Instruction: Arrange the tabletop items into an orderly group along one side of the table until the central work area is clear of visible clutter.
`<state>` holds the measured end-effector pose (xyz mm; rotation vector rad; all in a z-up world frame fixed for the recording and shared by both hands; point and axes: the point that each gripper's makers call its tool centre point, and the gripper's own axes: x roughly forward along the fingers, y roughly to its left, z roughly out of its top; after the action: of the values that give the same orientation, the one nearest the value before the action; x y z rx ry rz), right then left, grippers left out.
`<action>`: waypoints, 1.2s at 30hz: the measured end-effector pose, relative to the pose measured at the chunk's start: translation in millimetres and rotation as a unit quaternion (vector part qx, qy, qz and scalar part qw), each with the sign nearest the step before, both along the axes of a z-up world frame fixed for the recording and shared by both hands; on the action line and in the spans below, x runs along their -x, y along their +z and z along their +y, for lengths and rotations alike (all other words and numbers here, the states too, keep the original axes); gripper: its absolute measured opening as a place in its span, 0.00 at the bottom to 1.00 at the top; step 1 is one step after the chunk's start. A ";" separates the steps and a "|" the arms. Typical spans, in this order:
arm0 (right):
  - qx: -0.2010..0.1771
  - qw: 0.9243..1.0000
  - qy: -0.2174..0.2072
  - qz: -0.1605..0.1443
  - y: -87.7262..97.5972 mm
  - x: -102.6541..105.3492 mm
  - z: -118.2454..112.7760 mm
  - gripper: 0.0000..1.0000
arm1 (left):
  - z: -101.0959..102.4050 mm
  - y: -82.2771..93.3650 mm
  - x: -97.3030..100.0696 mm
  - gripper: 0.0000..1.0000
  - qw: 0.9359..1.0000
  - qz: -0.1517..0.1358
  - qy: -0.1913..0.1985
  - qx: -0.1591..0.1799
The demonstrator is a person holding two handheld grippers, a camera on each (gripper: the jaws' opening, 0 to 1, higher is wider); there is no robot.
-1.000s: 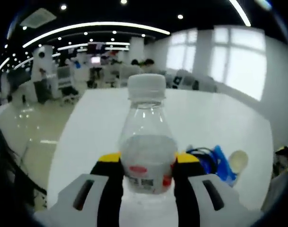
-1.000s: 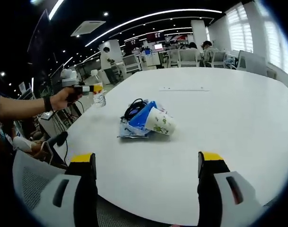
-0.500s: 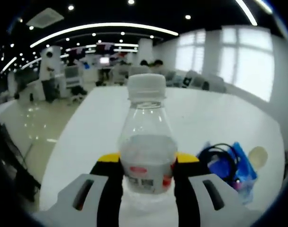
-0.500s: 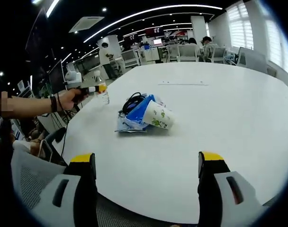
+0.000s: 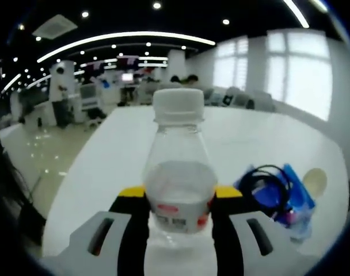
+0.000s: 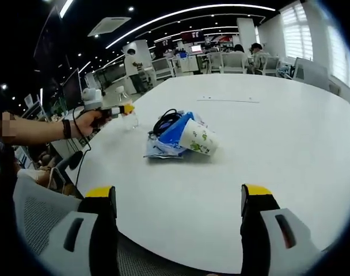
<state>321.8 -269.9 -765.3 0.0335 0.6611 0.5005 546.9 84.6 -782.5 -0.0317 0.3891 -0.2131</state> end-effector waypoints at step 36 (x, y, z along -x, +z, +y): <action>-0.004 1.000 -0.001 -0.004 4.4 0.4 2.1 0.89 | 11.5 -6.4 18.5 0.73 0.971 0.037 0.221 0.087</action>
<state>321.4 -267.8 -760.9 0.0392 0.6522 0.5015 528.4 96.1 -788.9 -0.2979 0.4272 0.1952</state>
